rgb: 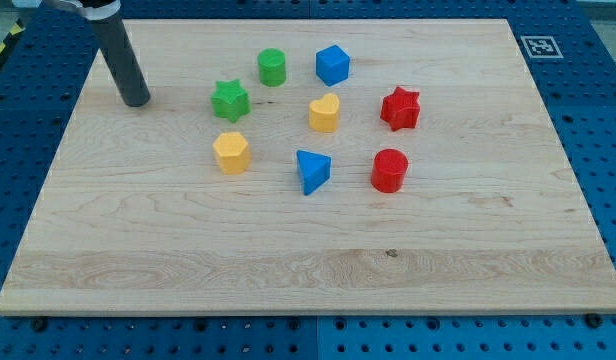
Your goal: Push the green star near green circle
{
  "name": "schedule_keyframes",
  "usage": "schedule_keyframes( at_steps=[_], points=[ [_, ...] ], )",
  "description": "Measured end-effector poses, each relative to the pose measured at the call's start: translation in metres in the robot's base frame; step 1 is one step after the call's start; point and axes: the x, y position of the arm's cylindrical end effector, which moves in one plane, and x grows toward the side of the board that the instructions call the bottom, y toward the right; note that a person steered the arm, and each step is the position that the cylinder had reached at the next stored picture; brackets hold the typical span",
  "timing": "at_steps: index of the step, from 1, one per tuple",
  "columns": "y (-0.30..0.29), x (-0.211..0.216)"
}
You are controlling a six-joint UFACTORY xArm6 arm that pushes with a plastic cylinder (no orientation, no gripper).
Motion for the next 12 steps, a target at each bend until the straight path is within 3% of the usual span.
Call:
schedule_keyframes(
  at_steps=[4, 6, 9, 12],
  points=[
    [0.002, 0.007],
    [0.033, 0.012],
    [0.075, 0.055],
    [0.076, 0.020]
  ],
)
